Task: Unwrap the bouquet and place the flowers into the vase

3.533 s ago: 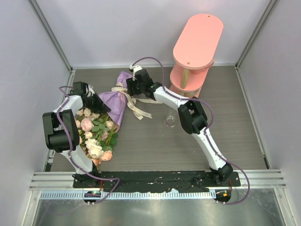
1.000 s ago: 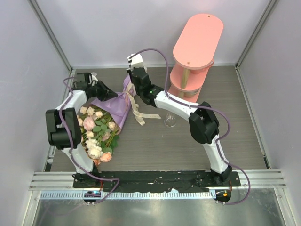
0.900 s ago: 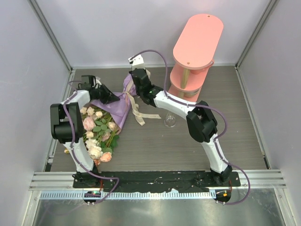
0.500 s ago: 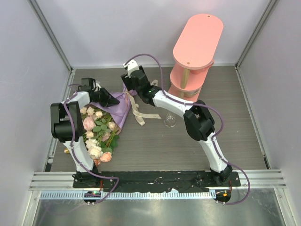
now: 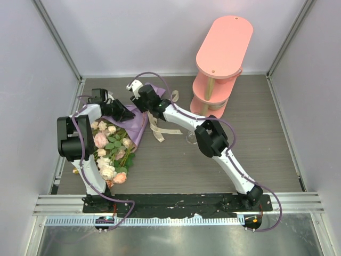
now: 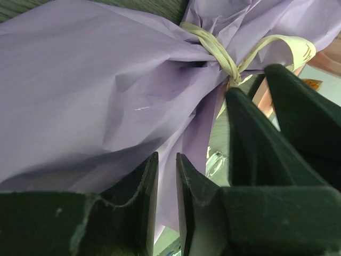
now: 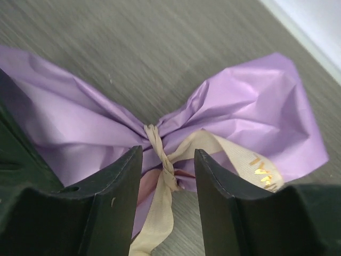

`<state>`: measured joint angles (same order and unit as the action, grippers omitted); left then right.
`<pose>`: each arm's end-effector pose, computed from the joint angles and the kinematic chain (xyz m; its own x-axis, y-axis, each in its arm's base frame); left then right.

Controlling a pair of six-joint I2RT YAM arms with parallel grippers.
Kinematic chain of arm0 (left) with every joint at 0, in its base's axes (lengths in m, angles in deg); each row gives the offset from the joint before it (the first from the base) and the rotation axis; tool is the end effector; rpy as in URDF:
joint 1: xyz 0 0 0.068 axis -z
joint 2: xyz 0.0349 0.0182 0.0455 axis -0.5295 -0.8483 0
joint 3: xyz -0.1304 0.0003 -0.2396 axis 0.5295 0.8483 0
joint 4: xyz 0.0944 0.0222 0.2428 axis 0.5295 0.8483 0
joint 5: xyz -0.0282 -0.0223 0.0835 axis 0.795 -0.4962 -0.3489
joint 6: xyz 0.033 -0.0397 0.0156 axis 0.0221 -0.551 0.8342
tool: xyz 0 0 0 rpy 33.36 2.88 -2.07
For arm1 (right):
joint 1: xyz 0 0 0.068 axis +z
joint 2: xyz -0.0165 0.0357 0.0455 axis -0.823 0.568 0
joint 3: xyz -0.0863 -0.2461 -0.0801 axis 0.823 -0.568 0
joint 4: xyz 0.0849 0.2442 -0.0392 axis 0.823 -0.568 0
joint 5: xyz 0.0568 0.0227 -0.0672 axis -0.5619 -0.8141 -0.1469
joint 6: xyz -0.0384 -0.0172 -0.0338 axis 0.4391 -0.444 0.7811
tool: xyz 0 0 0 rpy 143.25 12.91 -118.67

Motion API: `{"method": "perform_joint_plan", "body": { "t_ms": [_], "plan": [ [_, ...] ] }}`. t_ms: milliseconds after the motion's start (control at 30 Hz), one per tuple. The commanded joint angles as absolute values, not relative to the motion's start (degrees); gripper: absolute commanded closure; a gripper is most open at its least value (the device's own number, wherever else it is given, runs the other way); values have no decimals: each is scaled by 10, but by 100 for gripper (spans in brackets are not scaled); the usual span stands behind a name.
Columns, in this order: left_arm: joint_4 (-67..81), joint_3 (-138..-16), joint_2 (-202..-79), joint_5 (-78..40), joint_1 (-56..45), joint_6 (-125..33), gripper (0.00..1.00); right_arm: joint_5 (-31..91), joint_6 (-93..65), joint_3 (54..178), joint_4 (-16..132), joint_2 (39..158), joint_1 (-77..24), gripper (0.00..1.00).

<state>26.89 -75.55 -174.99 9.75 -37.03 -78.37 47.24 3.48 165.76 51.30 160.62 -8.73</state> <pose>0.3943 0.0136 0.1689 -0.7753 -0.6302 -0.0413 -0.3985 0.5390 -0.7421 0.4031 0.4188 0.2095 -0.1703 -0.4505 -0.8764 -0.6599 0.7126 -0.2381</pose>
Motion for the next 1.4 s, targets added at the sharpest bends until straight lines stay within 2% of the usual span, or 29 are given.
{"method": "perform_joint_plan", "body": {
  "t_ms": [0, 533, 567, 600, 667, 733, 767, 933, 1067, 1133, 1267, 1333, 1367],
  "plan": [
    [266, -758, -1737, 94, -373, -770, 77, 451, 86, 1707, 484, 1617, -90, 51],
    [281, -764, -1740, 81, -368, -760, 78, 466, 210, 1751, 461, 1660, -69, 69],
    [281, -764, -1740, 80, -368, -759, 79, 463, 211, 1752, 460, 1662, -69, 72],
    [282, -765, -1740, 80, -370, -759, 79, 463, 211, 1754, 459, 1664, -68, 79],
    [283, -765, -1741, 80, -369, -759, 79, 468, 212, 1756, 461, 1669, -68, 84],
    [283, -766, -1741, 80, -368, -759, 78, 477, 217, 1758, 468, 1673, -68, 84],
    [284, -766, -1741, 80, -369, -759, 78, 487, 218, 1759, 468, 1674, -69, 80],
    [285, -766, -1744, 80, -369, -759, 79, 502, 229, 1763, 472, 1684, -68, 74],
    [288, -767, -1749, 79, -369, -758, 79, 514, 238, 1767, 476, 1688, -68, 75],
    [291, -768, -1751, 77, -369, -758, 79, 511, 239, 1776, 469, 1693, -69, 77],
    [300, -774, -1753, 68, -369, -754, 79, 509, 239, 1782, 473, 1694, -69, 93],
    [305, -775, -1756, 67, -369, -753, 80, 515, 239, 1784, 485, 1692, -70, 99],
    [308, -775, -1758, 66, -369, -753, 80, 516, 240, 1785, 489, 1689, -69, 99]
  ]
}}
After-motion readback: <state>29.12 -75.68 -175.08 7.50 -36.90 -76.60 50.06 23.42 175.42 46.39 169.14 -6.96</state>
